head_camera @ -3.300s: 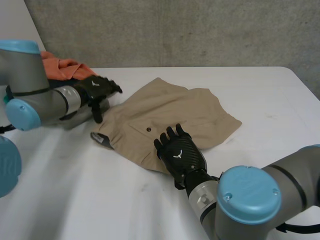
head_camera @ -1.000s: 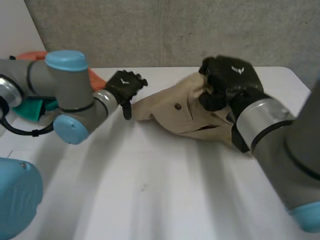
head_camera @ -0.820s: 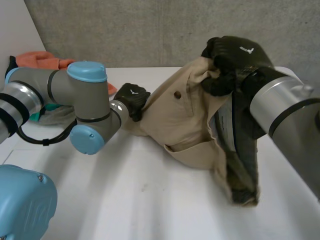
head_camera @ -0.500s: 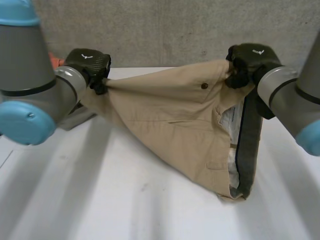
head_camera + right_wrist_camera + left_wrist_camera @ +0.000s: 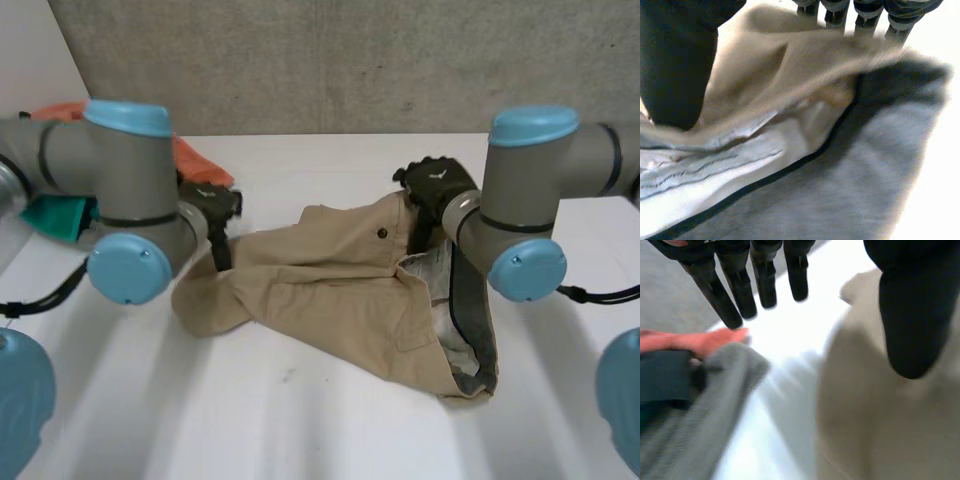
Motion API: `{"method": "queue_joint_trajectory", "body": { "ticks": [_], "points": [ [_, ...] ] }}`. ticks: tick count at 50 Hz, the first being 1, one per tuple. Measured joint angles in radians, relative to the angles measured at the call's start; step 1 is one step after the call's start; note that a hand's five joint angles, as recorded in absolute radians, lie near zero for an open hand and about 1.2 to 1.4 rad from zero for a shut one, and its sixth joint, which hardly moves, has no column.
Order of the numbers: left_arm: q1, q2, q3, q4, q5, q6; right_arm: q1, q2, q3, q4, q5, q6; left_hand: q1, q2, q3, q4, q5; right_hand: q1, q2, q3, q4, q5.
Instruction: Fold the laundry.
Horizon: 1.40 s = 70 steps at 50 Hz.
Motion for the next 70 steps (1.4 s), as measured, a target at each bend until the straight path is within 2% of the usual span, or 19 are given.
{"method": "queue_joint_trajectory", "body": {
  "ticks": [5, 7, 8, 14, 21, 28, 35, 38, 39, 40, 43, 45, 46, 51, 55, 58, 64, 67, 70],
  "points": [
    [0.043, 0.116, -0.064, 0.036, -0.015, -0.007, 0.009, -0.15, 0.115, 0.004, 0.047, -0.04, -0.135, -0.163, -0.162, -0.16, -0.136, 0.0, -0.003, -0.003, -0.011, 0.0],
    [0.048, 0.129, -0.074, 0.04, -0.016, -0.007, 0.01, -0.162, 0.125, 0.004, 0.049, -0.046, -0.135, -0.163, -0.162, -0.16, -0.136, 0.0, -0.003, -0.003, -0.011, 0.0],
    [0.067, 0.195, -0.132, 0.062, -0.014, 0.002, 0.019, -0.246, 0.2, 0.007, 0.055, -0.091, -0.135, -0.164, -0.162, -0.16, -0.136, 0.0, -0.003, -0.003, -0.011, 0.0],
    [0.092, 0.319, -0.291, 0.088, 0.008, 0.067, 0.052, -0.404, 0.362, 0.019, 0.058, -0.207, -0.135, -0.164, -0.162, -0.16, -0.136, 0.0, -0.003, -0.003, -0.011, 0.0],
    [0.092, 0.358, -0.456, 0.106, 0.078, 0.158, 0.121, -0.497, 0.508, 0.046, 0.064, -0.304, -0.131, -0.119, -0.124, -0.104, -0.133, 0.0, -0.003, -0.003, -0.011, 0.0],
    [0.087, 0.284, -0.481, 0.129, 0.121, 0.185, 0.185, -0.448, 0.561, 0.035, 0.109, -0.329, -0.102, -0.096, -0.102, -0.08, -0.106, 0.002, -0.001, -0.001, -0.009, 0.003],
    [0.073, 0.177, -0.428, 0.142, 0.101, 0.189, 0.217, -0.307, 0.543, -0.074, 0.176, -0.324, 0.014, -0.019, -0.019, -0.001, -0.002, 0.004, 0.031, 0.039, 0.028, 0.041],
    [0.066, 0.137, -0.403, 0.151, 0.079, 0.191, 0.219, -0.256, 0.528, -0.13, 0.195, -0.322, 0.247, 0.199, 0.186, 0.202, 0.201, 0.054, 0.079, 0.087, 0.071, 0.085],
    [0.064, 0.128, -0.396, 0.154, 0.073, 0.193, 0.218, -0.236, 0.521, -0.152, 0.202, -0.322, 0.275, 0.212, 0.211, 0.227, 0.225, 0.11, 0.125, 0.135, 0.118, 0.131],
    [0.061, 0.113, -0.383, 0.16, 0.063, 0.196, 0.217, -0.213, 0.511, -0.181, 0.211, -0.321, 0.446, 0.377, 0.375, 0.389, 0.383, 0.167, 0.169, 0.181, 0.169, 0.173],
    [0.057, 0.089, -0.358, 0.174, 0.045, 0.203, 0.21, -0.169, 0.486, -0.231, 0.225, -0.322, 0.754, 0.705, 0.686, 0.702, 0.693, 0.436, 0.443, 0.447, 0.435, 0.405],
    [0.055, 0.073, -0.335, 0.186, 0.033, 0.21, 0.207, -0.153, 0.473, -0.247, 0.229, -0.323, 0.82, 0.801, 0.791, 0.808, 0.793, 0.595, 0.61, 0.608, 0.597, 0.549],
    [0.054, 0.067, -0.321, 0.192, 0.028, 0.213, 0.198, -0.128, 0.446, -0.264, 0.235, -0.324, 0.82, 0.817, 0.808, 0.829, 0.801, 0.826, 0.851, 0.84, 0.833, 0.771],
    [0.054, 0.06, -0.26, 0.209, 0.016, 0.219, 0.171, -0.089, 0.373, -0.264, 0.239, -0.326, 0.82, 0.819, 0.811, 0.831, 0.801, 0.888, 0.938, 0.945, 0.97, 0.889],
    [0.059, 0.077, -0.123, 0.238, 0.016, 0.215, 0.128, -0.075, 0.247, -0.232, 0.231, -0.321, 0.82, 0.82, 0.811, 0.831, 0.801, 0.888, 0.938, 0.945, 0.974, 0.901],
    [0.068, 0.101, 0.019, 0.305, 0.015, 0.204, 0.09, -0.106, 0.109, -0.288, 0.206, -0.288, 0.82, 0.82, 0.812, 0.832, 0.801, 0.888, 0.95, 0.972, 0.975, 0.927],
    [0.097, 0.164, 0.25, 0.581, 0.014, 0.122, 0.024, -0.215, 0.012, -0.658, 0.104, -0.127, 0.82, 0.82, 0.812, 0.832, 0.801, 0.888, 0.95, 0.973, 0.975, 0.937],
    [0.104, 0.182, 0.285, 0.667, 0.017, 0.082, 0.005, -0.255, 0.027, -0.815, 0.055, -0.063, 0.82, 0.82, 0.812, 0.832, 0.801, 0.888, 0.95, 0.973, 0.975, 0.937],
    [0.107, 0.189, 0.281, 0.703, 0.02, 0.055, -0.004, -0.273, 0.056, -0.888, 0.015, -0.028, 0.82, 0.821, 0.812, 0.832, 0.801, 0.888, 0.95, 0.973, 0.975, 0.949]
  ]
}}
